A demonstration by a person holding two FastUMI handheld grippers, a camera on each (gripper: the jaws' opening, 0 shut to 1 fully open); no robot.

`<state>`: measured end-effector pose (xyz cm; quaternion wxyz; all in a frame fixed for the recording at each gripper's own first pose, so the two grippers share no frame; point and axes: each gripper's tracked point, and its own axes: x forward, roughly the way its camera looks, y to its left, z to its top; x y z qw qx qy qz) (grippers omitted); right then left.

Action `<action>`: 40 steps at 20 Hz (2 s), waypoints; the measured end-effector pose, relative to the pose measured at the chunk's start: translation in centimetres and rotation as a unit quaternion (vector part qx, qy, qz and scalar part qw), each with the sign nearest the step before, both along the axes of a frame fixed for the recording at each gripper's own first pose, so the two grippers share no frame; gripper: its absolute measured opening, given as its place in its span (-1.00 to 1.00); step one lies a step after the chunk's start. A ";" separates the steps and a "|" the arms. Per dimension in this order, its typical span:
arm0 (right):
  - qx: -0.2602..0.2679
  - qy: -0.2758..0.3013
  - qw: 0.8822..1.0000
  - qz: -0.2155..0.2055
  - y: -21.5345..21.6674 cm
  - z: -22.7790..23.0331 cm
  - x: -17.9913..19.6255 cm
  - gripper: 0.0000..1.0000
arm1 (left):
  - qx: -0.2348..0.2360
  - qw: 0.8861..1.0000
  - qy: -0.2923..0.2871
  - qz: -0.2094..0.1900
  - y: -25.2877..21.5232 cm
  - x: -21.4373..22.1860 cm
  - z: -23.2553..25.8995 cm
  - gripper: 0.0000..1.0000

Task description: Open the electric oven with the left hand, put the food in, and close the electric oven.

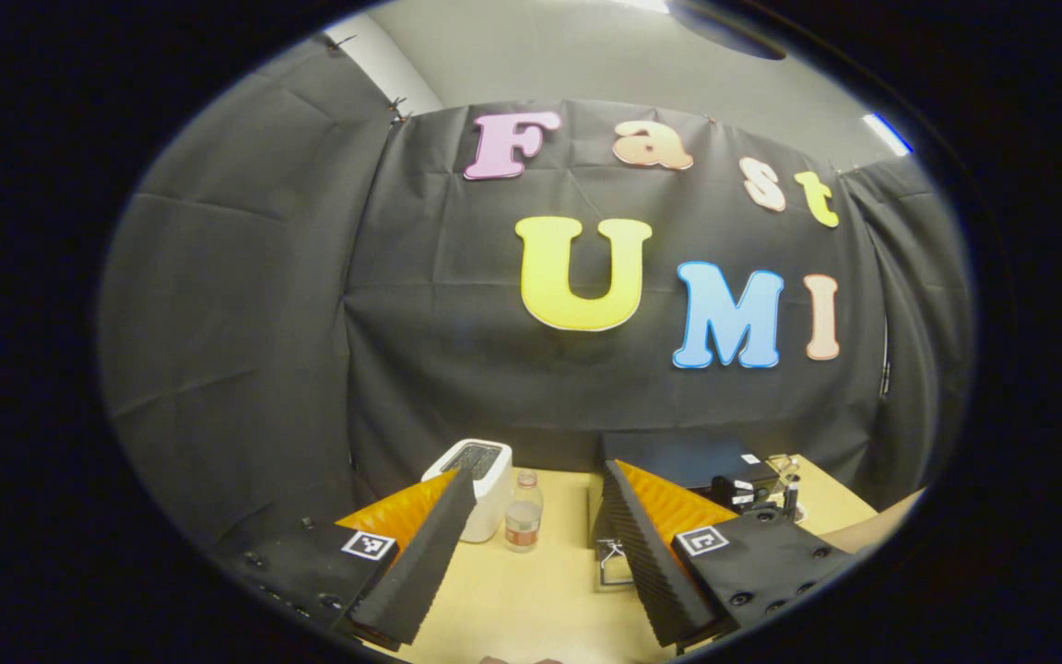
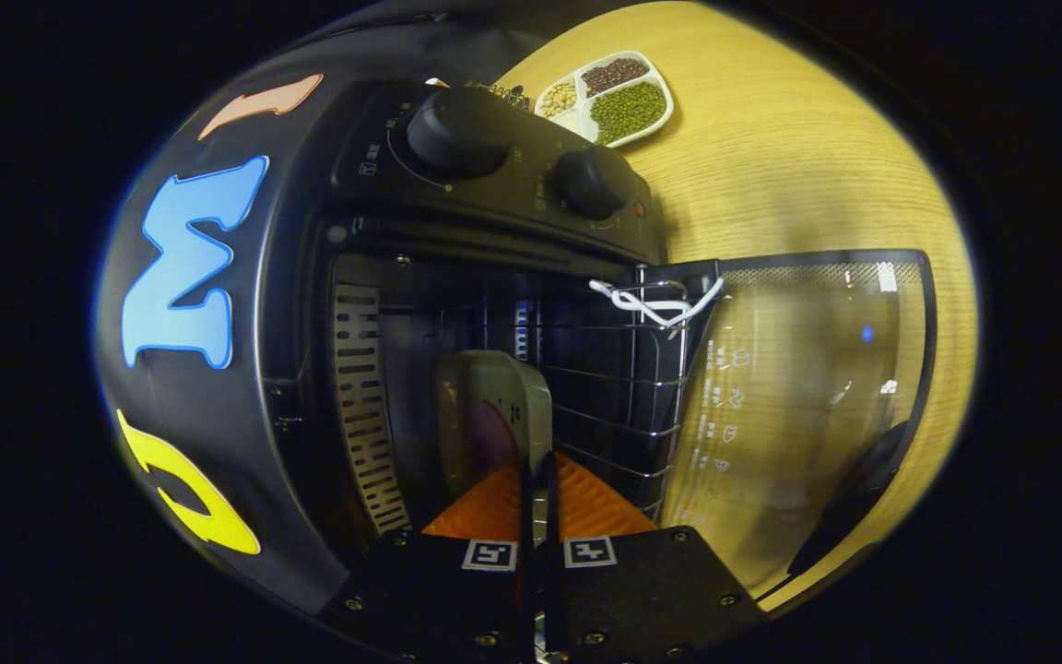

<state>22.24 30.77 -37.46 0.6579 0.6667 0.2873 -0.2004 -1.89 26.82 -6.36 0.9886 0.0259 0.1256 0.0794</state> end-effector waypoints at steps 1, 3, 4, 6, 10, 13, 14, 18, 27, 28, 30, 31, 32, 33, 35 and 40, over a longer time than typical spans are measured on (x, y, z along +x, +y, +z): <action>0.002 -0.002 1.000 0.006 0.3 -0.1 0.2 -0.87 | 0.002 1.000 -0.001 -0.004 -0.5 0.2 0.0 0.89; -0.003 -0.003 1.000 0.019 -0.1 0.4 -0.5 -0.80 | 0.003 1.000 -0.002 -0.012 -1.7 0.6 -0.2 0.96; -0.010 -0.005 0.999 0.032 -0.1 0.6 -0.7 -0.74 | 0.002 1.000 -0.003 -0.015 -2.2 0.7 -0.2 0.89; -0.026 -0.005 0.997 0.074 0.1 1.1 -1.6 -0.57 | -0.003 1.000 -0.006 -0.022 -3.5 1.1 -0.2 0.97; -0.137 -0.010 0.974 0.180 -1.8 1.9 -4.8 -0.36 | -0.008 0.999 -0.011 -0.040 -6.3 2.1 -0.4 0.89; -0.184 -0.044 0.951 0.243 -2.9 3.5 -6.2 -0.36 | -0.010 0.998 -0.020 -0.055 -8.8 3.2 -0.1 0.89; -0.197 -0.052 0.944 0.260 -3.4 4.2 -6.8 -0.36 | -0.012 0.998 -0.020 -0.060 -9.7 3.4 -0.1 0.96; -0.277 -0.093 0.897 0.332 -6.2 7.5 -8.6 -0.36 | -0.014 0.997 -0.023 -0.070 -12.3 3.9 -0.1 0.96; -0.488 -0.226 0.763 0.358 -15.1 18.9 -11.6 -0.36 | -0.025 0.995 -0.024 -0.098 -18.2 5.4 -1.1 0.95; -0.500 -0.238 0.754 0.354 -16.0 20.5 -11.7 -0.36 | -0.027 0.994 -0.025 -0.102 -18.9 5.6 -1.1 0.94; -0.529 -0.266 0.732 0.337 -17.4 23.9 -12.4 -0.36 | -0.028 0.993 -0.030 -0.111 -20.2 6.0 -0.8 0.93; -0.540 -0.278 0.724 0.329 -18.0 25.4 -12.7 -0.36 | -0.027 0.992 -0.034 -0.115 -20.8 6.2 -0.4 0.92; -0.548 -0.287 0.717 0.320 -18.8 27.0 -13.0 -0.36 | -0.026 0.992 -0.036 -0.120 -21.4 6.3 -0.2 0.91; -0.556 -0.295 0.711 0.312 -19.5 28.7 -13.4 -0.50 | -0.024 0.991 -0.038 -0.123 -21.9 6.5 0.0 0.90; -0.570 -0.312 0.701 0.293 -21.3 31.6 -14.5 -0.06 | -0.024 0.990 -0.043 -0.132 -23.1 6.9 0.3 0.89; -0.615 -0.331 0.671 0.248 -24.7 35.7 -16.1 0.85 | -0.031 0.989 -0.035 -0.139 -24.6 7.5 -0.8 0.96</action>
